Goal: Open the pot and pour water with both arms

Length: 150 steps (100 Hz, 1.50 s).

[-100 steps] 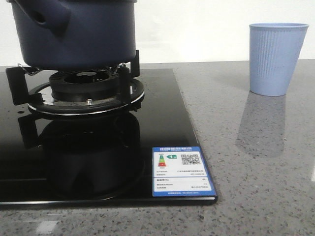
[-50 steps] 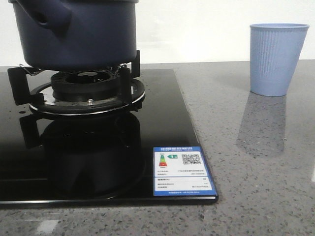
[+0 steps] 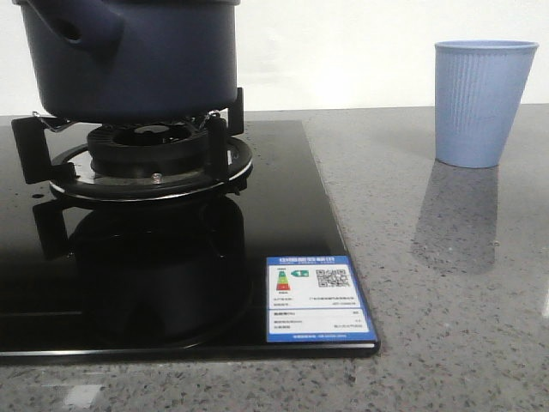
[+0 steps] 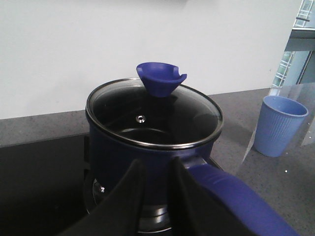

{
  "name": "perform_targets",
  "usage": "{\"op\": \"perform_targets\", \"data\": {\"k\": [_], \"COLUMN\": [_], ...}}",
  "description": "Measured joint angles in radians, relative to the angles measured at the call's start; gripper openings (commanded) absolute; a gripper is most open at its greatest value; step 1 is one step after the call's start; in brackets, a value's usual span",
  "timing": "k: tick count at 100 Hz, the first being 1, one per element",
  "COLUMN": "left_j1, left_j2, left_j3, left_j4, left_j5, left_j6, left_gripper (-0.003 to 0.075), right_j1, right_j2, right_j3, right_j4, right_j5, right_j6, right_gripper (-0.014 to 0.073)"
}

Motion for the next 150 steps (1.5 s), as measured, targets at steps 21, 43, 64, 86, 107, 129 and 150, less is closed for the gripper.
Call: {"op": "perform_targets", "data": {"k": [21,43,64,86,107,129,150], "left_j1": [-0.050,-0.082,-0.085,-0.085,-0.089,-0.093,-0.093], "left_j2": [0.109,0.288,0.488,0.635,0.716,0.775,0.784], "left_j3": [-0.019,-0.105,-0.213,-0.324,-0.400,-0.423,-0.425], "left_j4": [0.000,0.000,0.000,0.023,0.039,0.043,0.043], "left_j5": [-0.085,-0.141,-0.175,-0.181,-0.183,-0.206,-0.234], "left_j6": [0.002,0.002,0.002,0.003,0.005,0.005,0.007], "left_gripper": [0.0540,0.0506,0.0506,0.0507,0.0549,0.0548,0.0506], "right_j1": [0.000,0.000,0.000,0.000,0.000,0.000,0.000], "right_j2": [0.000,0.000,0.000,0.000,0.000,0.000,0.000], "right_j3": [0.000,0.000,0.000,0.000,0.000,0.000,0.000], "right_j4": [0.000,0.000,0.000,0.000,0.000,-0.002,-0.002], "right_j5": [-0.002,-0.004,-0.004,-0.004,-0.004,-0.004,-0.004], "right_j6": [0.000,0.000,0.000,0.000,0.000,0.000,0.000], "right_gripper": [0.0622,0.0622,0.0622,0.0622,0.0622,0.0622,0.0622]}}
